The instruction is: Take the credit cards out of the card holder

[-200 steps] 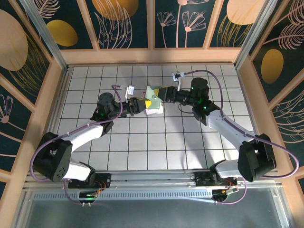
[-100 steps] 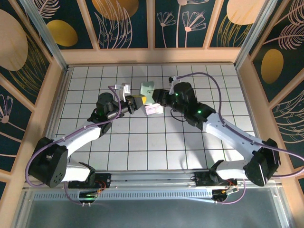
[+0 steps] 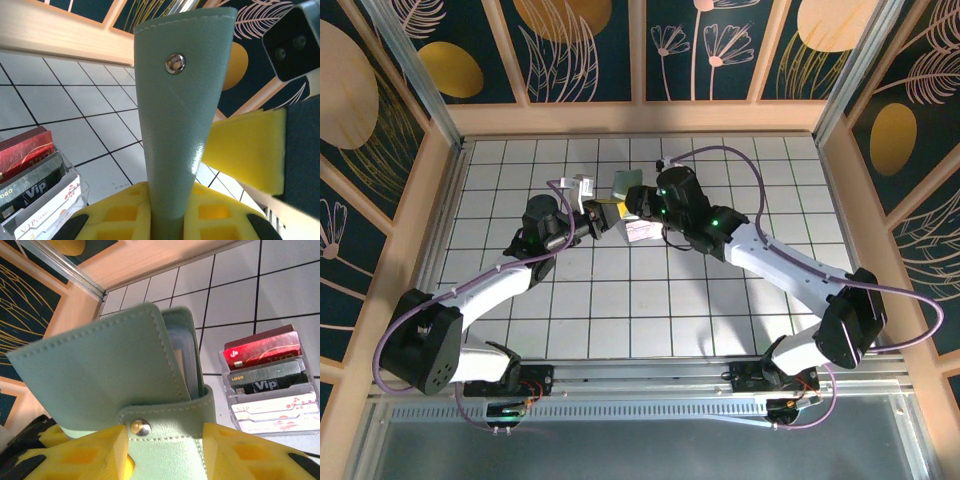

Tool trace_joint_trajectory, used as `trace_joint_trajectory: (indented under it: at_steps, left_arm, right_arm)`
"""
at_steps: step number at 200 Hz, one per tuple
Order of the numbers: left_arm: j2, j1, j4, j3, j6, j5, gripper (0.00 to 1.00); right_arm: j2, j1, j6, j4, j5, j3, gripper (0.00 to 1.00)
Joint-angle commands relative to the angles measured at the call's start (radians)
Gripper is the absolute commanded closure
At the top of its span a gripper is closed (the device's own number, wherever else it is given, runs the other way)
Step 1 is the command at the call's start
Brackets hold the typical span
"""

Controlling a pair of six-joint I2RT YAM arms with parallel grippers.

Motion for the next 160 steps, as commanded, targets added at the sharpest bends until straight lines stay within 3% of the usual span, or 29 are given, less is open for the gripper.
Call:
trace_joint_trajectory:
  at_steps: [1, 89, 160]
  left_arm:
    - [-0.031, -0.002, 0.037, 0.006, 0.033, 0.038, 1.0]
    - [-0.027, -0.003, 0.048, 0.018, 0.034, 0.059, 1.0]
    - [-0.058, -0.003, 0.099, 0.006, 0.021, 0.034, 1.0]
  right_arm:
    - [0.021, 0.005, 0.011, -0.024, 0.062, 0.055, 0.53]
    - [0.103, 0.006, -0.013, -0.068, 0.029, 0.115, 0.43]
    - [0.132, -0.009, -0.002, -0.117, 0.042, 0.102, 0.62]
